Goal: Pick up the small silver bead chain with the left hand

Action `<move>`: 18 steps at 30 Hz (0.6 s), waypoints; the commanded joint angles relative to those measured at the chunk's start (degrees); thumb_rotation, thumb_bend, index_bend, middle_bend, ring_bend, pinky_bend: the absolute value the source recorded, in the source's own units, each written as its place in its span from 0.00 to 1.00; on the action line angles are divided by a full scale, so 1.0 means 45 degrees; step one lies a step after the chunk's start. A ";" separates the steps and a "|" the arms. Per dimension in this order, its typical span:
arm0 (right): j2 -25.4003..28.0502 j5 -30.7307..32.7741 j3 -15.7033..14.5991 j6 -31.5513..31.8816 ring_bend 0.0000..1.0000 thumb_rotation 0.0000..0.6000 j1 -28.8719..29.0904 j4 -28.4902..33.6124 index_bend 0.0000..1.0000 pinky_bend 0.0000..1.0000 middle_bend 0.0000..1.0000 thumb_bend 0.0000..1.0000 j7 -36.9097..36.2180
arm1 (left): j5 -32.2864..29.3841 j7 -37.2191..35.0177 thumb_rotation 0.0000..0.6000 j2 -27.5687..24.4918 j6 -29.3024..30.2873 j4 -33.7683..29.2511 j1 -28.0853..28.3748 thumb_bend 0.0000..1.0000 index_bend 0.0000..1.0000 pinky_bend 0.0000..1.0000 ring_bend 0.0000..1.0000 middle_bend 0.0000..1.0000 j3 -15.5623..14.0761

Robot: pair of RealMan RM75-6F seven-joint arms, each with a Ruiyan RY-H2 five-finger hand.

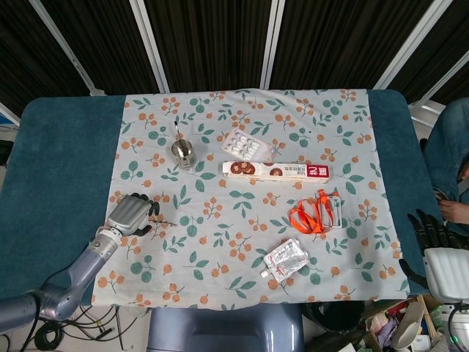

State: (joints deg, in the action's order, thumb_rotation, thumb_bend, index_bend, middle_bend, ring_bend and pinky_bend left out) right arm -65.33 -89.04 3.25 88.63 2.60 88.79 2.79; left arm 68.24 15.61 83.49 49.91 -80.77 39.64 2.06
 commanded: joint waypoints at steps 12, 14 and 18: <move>0.0019 0.0030 0.0006 -0.0054 0.05 1.00 0.0022 0.0020 0.03 0.14 0.01 0.17 -0.0037 | 0.0024 0.0367 1.00 0.0585 -0.0017 0.0420 0.0038 0.32 0.47 0.29 0.27 0.47 0.0033; 0.0023 0.0037 0.0006 -0.0058 0.05 1.00 0.0021 0.0024 0.03 0.14 0.01 0.17 -0.0042 | -0.0054 0.0561 1.00 0.0675 -0.0062 0.0520 0.0074 0.32 0.47 0.29 0.27 0.48 0.0037; 0.0027 0.0040 0.0007 -0.0056 0.05 1.00 0.0020 0.0027 0.03 0.14 0.01 0.17 -0.0057 | -0.0236 0.0761 1.00 0.0849 -0.0140 0.0604 0.0127 0.32 0.48 0.29 0.28 0.49 0.0099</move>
State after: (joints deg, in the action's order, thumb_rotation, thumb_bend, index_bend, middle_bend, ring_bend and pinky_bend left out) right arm -65.21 -88.86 3.28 88.38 2.69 88.91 2.53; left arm 67.25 18.93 87.21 49.33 -78.11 40.16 2.44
